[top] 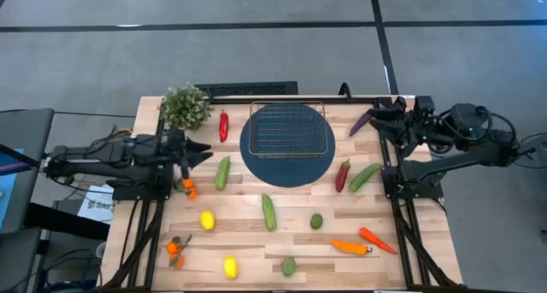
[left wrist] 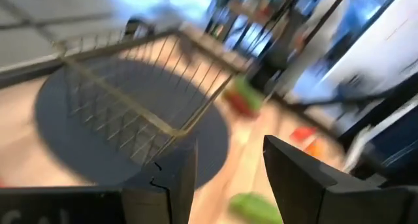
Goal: Build produce basket
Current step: Put the right cucumber into the wire basket
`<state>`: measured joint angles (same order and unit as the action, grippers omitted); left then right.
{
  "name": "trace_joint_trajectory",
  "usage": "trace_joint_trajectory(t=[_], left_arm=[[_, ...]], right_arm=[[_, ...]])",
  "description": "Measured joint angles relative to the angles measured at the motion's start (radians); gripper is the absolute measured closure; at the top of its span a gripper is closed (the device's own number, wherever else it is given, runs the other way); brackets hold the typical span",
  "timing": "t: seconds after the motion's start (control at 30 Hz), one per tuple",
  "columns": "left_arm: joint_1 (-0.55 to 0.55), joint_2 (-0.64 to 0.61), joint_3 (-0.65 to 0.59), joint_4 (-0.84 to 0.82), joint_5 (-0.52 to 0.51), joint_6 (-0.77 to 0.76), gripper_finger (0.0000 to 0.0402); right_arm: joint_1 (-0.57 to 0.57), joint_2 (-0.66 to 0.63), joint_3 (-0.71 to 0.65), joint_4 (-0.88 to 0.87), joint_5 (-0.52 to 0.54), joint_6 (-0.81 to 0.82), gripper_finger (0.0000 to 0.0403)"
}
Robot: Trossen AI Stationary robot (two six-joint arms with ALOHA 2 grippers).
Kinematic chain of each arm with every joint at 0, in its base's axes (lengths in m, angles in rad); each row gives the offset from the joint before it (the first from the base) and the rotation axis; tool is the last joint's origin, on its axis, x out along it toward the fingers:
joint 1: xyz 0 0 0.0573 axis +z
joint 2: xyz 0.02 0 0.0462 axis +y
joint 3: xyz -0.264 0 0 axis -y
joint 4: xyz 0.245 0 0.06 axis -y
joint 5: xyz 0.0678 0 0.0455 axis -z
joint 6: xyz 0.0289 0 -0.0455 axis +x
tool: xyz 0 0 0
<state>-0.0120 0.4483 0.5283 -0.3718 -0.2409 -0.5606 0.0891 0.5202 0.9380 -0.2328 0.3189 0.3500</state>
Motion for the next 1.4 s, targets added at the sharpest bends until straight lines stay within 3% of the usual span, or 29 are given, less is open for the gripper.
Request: trace_joint_trajectory(t=[0.33, 0.57, 0.93, 1.4], left_arm=[[-0.029, 0.355, 0.319, -0.421, -0.007, -0.068, 0.0239], [-0.073, 0.529, 0.406, -0.583, -0.017, -0.206, 0.0239], [-0.113, 0.678, 0.406, -0.607, -0.008, -0.334, 0.0239], [-0.113, 0.706, 0.406, -0.597, -0.026, -0.379, 0.0239]], right_arm=[[0.001, 0.003, 0.002, -0.029, -0.005, 0.008, 0.0186], [0.001, 0.003, 0.002, -0.051, -0.005, 0.008, 0.0186], [0.001, 0.003, 0.002, -0.066, -0.005, 0.009, 0.0186], [0.000, 0.003, 0.002, -0.067, -0.005, 0.026, 0.0186]])
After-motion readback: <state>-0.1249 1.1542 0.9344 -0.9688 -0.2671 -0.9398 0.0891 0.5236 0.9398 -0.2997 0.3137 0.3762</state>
